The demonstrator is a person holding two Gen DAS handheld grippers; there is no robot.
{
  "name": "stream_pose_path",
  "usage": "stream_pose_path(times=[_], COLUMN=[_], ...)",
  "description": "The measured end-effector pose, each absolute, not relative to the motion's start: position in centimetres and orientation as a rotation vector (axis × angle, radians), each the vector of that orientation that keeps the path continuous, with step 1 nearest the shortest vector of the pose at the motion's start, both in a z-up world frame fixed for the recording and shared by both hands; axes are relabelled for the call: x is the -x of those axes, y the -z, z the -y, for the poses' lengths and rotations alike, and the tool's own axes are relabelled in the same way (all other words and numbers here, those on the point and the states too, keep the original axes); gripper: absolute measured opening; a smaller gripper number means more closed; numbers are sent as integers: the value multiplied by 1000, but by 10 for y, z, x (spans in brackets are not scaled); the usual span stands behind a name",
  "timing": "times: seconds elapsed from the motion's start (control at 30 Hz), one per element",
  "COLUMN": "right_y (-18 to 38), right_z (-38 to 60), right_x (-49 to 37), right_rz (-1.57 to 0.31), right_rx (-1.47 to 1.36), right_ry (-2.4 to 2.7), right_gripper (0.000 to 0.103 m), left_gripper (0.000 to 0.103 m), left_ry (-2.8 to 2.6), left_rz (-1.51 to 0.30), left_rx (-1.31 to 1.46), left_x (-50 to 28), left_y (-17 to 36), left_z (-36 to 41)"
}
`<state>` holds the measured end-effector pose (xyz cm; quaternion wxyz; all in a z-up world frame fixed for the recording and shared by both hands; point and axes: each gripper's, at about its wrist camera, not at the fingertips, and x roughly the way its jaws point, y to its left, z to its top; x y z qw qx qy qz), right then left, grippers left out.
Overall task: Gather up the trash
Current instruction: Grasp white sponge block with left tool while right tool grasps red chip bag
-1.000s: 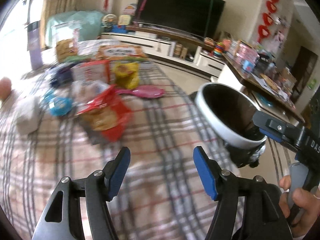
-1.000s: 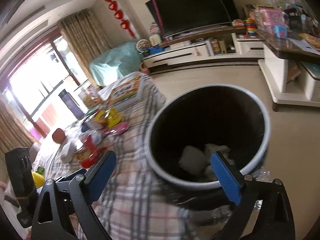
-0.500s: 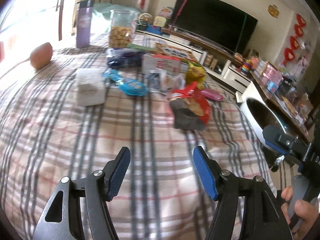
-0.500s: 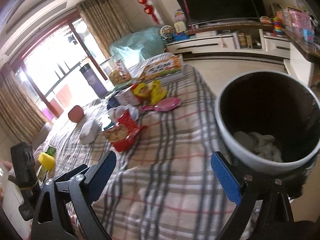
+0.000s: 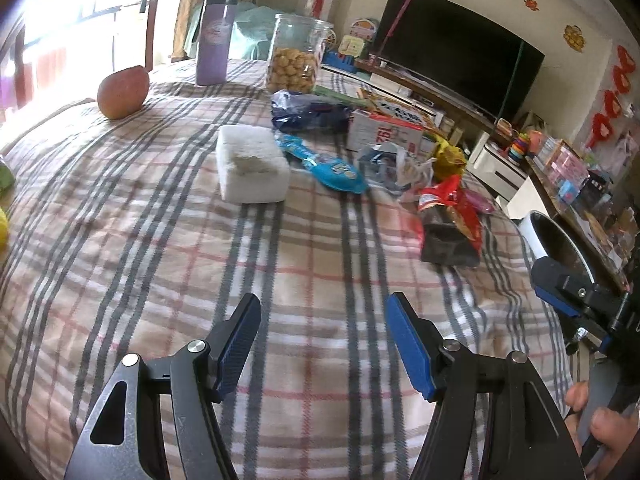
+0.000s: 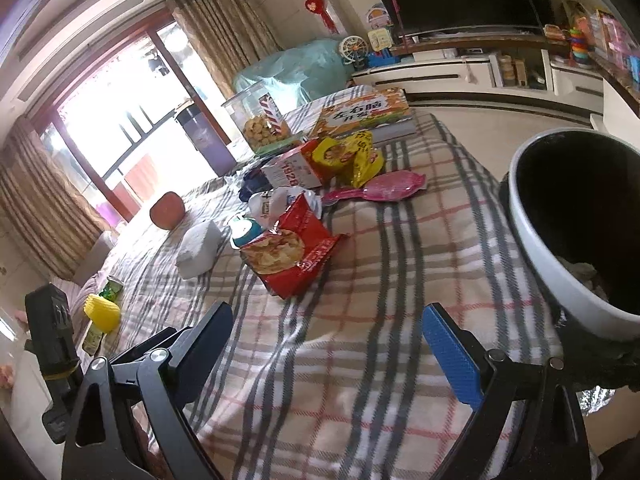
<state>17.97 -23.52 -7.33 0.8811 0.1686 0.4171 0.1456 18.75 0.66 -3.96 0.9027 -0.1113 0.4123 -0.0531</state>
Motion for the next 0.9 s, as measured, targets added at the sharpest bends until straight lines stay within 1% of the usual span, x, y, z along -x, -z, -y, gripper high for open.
stream_pose_path(times=[0.43, 0.53, 0.6, 0.87, 0.9], right_y=[87, 87, 88, 103, 103], right_z=[209, 207, 203, 193, 193], right_x=[-204, -211, -218, -245, -245], right_rz=[-903, -904, -903, -938, -936], right_rx=[-381, -395, -409, -463, -465], right_ry=[-355, -357, -362, -365, -364], right_gripper=[96, 96, 96, 96, 92], left_gripper=[66, 71, 72, 71, 70], left_ry=[81, 57, 42, -5, -7], left_rz=[-861, -847, -838, -842, -842], left_rx=[261, 251, 244, 229, 220], left_x=[-224, -238, -248, -293, -296], left_y=[46, 45, 45, 53, 55], left_z=[-30, -33, -35, -43, -42])
